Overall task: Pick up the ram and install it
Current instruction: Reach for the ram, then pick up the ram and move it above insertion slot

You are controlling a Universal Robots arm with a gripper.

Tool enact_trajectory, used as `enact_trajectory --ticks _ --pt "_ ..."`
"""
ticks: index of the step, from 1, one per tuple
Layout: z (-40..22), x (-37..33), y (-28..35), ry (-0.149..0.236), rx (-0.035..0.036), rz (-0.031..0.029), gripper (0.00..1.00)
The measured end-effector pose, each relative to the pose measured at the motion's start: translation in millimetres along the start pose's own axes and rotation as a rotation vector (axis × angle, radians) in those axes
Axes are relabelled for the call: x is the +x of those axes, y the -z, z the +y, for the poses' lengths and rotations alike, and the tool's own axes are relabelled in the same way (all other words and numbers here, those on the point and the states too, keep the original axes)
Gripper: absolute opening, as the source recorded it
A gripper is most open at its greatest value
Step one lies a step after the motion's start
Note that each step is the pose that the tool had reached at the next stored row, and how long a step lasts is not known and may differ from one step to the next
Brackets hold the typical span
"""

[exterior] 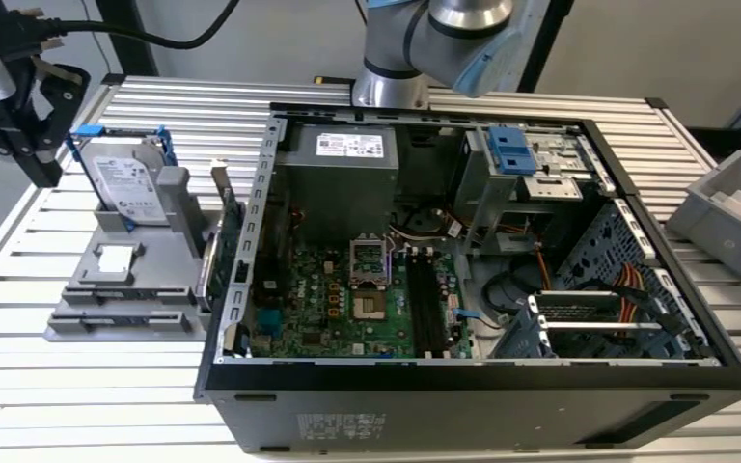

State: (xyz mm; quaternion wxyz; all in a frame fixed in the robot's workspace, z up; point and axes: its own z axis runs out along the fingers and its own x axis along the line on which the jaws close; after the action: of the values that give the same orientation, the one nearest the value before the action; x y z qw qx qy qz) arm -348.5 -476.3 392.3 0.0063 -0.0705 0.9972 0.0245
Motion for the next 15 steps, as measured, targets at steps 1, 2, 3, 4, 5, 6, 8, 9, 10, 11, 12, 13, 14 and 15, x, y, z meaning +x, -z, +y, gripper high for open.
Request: enact_trajectory --ticks 1,2,3,4,5,6,8,9,10,11,12,13,14,15 --pt "0.0 0.0 0.0 0.011 0.0 0.0006 0.0" --pt "0.0 0.0 0.0 0.022 0.0 0.0012 0.0" --pt "0.0 0.0 0.0 0.034 -0.0002 0.0017 0.0" --pt "0.0 0.0 0.0 0.047 -0.0003 0.0023 0.0" --pt "0.0 0.0 0.0 0.06 -0.0005 0.0029 0.0" --pt "0.0 0.1 0.0 0.072 -0.0006 0.0036 0.0" --pt "0.0 0.1 0.0 0.098 -0.001 0.0048 0.0" --pt "0.0 0.1 0.1 0.109 -0.0011 0.0053 0.0" --pt "0.0 0.1 0.0 0.121 -0.0014 0.0058 0.0" --pt "0.0 0.1 0.0 0.133 -0.0016 0.0064 0.0" --pt "0.0 0.1 0.0 0.145 -0.0017 0.0071 0.0" --pt "0.0 0.1 0.1 0.158 -0.0017 0.0077 0.0" --pt "0.0 0.1 0.1 0.171 -0.0018 0.0084 0.0" --pt "0.0 0.1 0.1 0.184 -0.0019 0.009 0.0"
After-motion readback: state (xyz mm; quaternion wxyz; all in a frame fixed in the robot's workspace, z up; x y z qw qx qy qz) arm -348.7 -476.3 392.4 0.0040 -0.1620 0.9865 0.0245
